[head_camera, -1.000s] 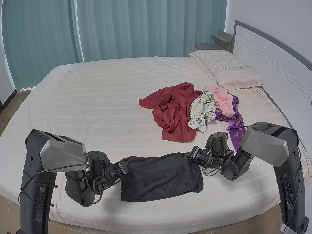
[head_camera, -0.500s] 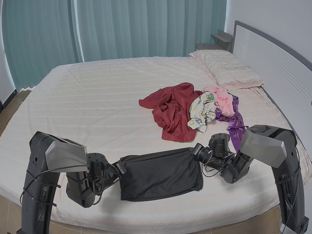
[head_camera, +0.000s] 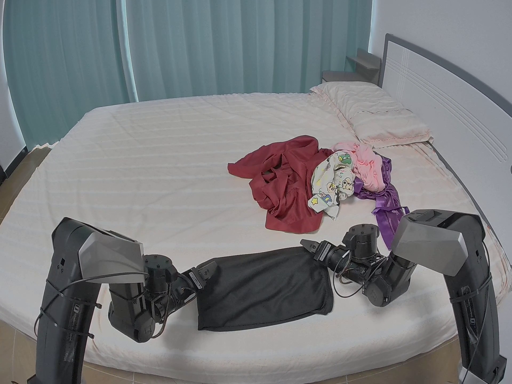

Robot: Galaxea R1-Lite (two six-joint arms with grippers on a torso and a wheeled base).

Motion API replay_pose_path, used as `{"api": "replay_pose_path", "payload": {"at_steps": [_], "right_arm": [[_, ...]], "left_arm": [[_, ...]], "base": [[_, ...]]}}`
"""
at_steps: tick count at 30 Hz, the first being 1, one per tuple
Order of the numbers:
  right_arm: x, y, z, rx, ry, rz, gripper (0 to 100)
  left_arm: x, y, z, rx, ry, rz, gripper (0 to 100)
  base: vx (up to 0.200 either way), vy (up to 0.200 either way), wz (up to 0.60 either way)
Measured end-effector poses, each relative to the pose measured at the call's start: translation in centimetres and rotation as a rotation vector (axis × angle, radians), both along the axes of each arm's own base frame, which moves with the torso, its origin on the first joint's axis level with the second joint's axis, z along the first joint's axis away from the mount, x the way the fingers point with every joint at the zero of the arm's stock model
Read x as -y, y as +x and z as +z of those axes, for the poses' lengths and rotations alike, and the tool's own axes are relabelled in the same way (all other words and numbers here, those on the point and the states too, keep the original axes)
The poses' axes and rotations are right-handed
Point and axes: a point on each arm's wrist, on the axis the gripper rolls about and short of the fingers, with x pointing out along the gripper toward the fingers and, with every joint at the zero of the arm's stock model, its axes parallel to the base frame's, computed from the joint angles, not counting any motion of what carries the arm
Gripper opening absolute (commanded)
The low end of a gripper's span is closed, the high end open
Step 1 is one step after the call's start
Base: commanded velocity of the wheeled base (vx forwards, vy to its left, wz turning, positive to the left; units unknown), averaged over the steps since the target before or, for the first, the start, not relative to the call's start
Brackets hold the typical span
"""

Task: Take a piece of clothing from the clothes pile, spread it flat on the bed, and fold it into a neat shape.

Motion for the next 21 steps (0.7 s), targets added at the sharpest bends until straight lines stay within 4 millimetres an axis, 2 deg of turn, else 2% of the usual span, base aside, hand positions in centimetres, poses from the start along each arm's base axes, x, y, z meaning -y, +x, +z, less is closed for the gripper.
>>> {"api": "replay_pose_path", "payload": {"at_steps": [9, 14, 19, 21], "right_arm": [[2.5, -2.0, 0.9, 0.011, 0.006, 0.001, 100], [2.8, -3.4, 1.4, 0.009, 0.017, 0.04, 100], [2.6, -4.0, 1.5, 0.0, 0.014, 0.053, 100], [2.5, -4.1, 1.5, -0.003, 0.012, 0.058, 100]], "left_arm": [[-0.7, -2.5, 1.9, -0.037, -0.039, -0.083, 100], [-0.8, -4.0, 2.7, -0.068, -0.056, -0.144, 100], [-0.8, -4.7, 2.9, -0.085, -0.052, -0.18, 100], [-0.8, -4.9, 2.8, -0.089, -0.044, -0.201, 100]], "base": [[0.0, 0.0, 0.0], [-0.2, 0.0, 0.0], [-0.2, 0.0, 0.0], [0.0, 0.0, 0.0]]}}
